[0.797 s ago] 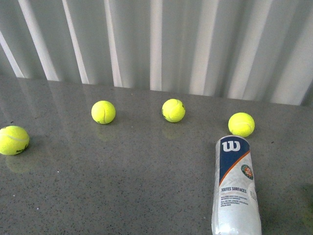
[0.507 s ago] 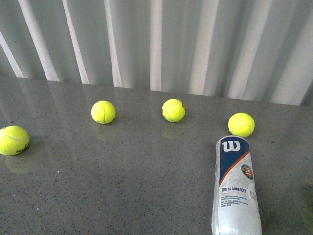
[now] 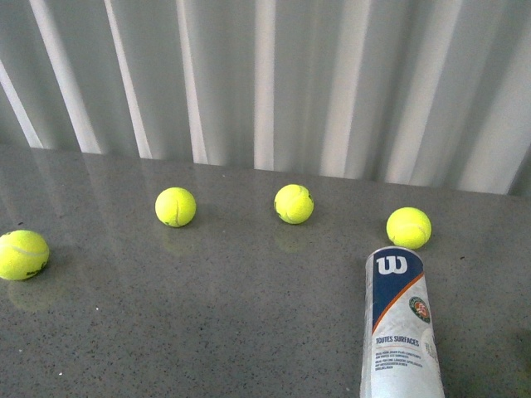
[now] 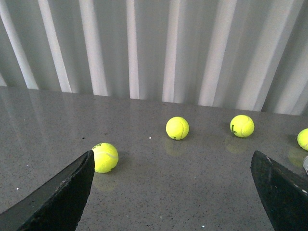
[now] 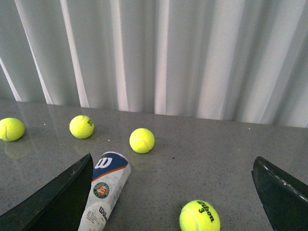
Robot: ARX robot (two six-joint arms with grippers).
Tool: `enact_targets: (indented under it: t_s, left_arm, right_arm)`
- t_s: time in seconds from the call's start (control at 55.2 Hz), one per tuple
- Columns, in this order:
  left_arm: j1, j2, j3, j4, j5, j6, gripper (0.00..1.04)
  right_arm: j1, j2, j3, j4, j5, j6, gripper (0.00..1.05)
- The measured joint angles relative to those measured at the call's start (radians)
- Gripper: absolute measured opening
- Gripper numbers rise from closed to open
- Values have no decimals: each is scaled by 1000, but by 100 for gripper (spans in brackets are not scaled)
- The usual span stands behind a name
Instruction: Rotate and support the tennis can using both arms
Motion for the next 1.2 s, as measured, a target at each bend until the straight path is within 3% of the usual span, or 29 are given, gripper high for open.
enact_targets:
  t_s: [0.217,0.29,0.326,0.38,0.435,0.543,0.761,0.978,1.195]
  left_arm:
    - [0,0,0,0,0,0,98]
    - [0,0,0,0,-1,0,98]
    - [0,0,0,0,2,0,98]
    - [0,0,0,0,1,0,98]
    - [0,0,0,0,0,0,98]
    - [0,0,0,0,0,0,98]
    - [0,0,0,0,0,0,98]
    - [0,0,0,0,0,0,98]
    - [0,0,0,0,0,0,98]
  right_arm:
    - [-1,2,0,-2,-5,-6,97]
    - [-59,130,94,-187,-160,-166,97]
    - [-93,229,142,-210,-222,-278,97]
    - [-140,383,213,-149,-234,-390,97]
    - [-195,603,327,14,-171,-419,97]
    - [-212,868,460,131,-70,-295,97]
    - [-116,1301,651,39,46,61,97]
    - [115,1690,882,-56,-10,396,97]
    - [202,1933,1066,-153,-105,506,97]
